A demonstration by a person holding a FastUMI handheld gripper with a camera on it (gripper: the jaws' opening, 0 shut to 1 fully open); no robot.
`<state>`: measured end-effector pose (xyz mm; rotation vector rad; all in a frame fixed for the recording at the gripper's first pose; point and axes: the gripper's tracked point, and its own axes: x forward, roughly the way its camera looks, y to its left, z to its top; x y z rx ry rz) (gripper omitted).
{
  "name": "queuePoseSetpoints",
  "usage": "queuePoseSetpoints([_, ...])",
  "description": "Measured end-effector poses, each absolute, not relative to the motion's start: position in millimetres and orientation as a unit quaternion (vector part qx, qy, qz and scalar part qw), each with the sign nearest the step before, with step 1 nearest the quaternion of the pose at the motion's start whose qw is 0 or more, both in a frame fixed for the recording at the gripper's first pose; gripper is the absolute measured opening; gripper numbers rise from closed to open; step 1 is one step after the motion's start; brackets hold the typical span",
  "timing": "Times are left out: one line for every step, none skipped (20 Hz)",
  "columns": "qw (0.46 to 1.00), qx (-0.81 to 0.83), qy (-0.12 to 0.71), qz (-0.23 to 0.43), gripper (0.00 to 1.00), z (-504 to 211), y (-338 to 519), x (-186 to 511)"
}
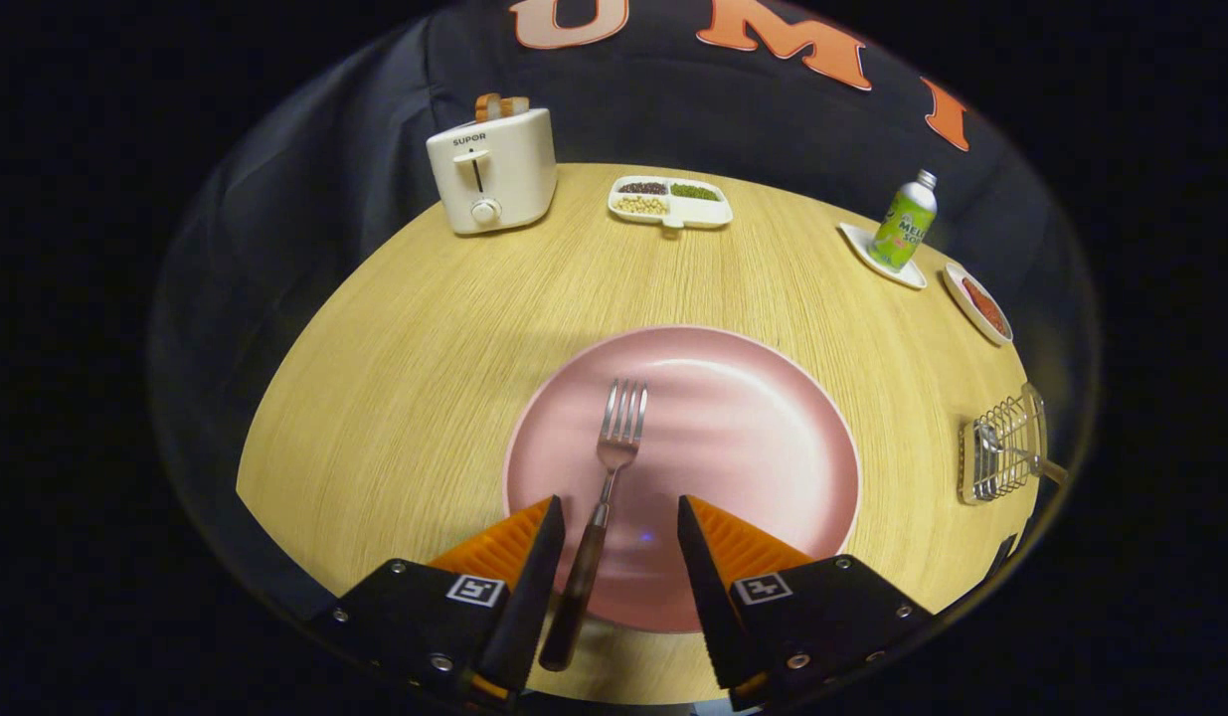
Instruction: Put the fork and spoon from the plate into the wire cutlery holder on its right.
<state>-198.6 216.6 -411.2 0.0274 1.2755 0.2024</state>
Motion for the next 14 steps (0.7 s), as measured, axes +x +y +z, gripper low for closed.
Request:
queuePoseSetpoints([0.795, 0.013, 0.599, 0.099, 0.61, -415, 222, -199])
queuePoseSetpoints([0.787, 0.013, 0.607, 0.107, 0.52, -417, 226, -202])
queuePoseSetpoints([0.781, 0.013, 0.615, 0.112, 0.44, -419, 229, -205])
queuePoseSetpoints([0.779, 0.008, 0.617, 0.112, 0.35, -420, 229, -205])
queuePoseSetpoints([0.779, 0.006, 0.616, 0.114, 0.26, -421, 229, -205])
queuePoseSetpoints([0.779, 0.006, 0.616, 0.116, 0.2, -420, 230, -203])
queuePoseSetpoints([0.777, 0.011, 0.618, 0.117, 0.15, -421, 232, -204])
queuePoseSetpoints([0.775, 0.016, 0.622, 0.115, 0.12, -421, 232, -204])
queuePoseSetpoints([0.772, 0.021, 0.624, 0.114, 0.09, -421, 231, -204])
queuePoseSetpoints([0.77, 0.021, 0.626, 0.117, 0.07, -425, 229, -206])
queuePoseSetpoints([0.77, 0.017, 0.627, 0.115, 0.06, -424, 226, -206])
queuePoseSetpoints([0.775, 0.018, 0.622, 0.11, 0.05, -422, 221, -203])
queuePoseSetpoints([0.781, 0.026, 0.615, 0.106, 0.05, -419, 217, -199])
queuePoseSetpoints([0.785, 0.032, 0.61, 0.098, 0.05, -408, 206, -194])
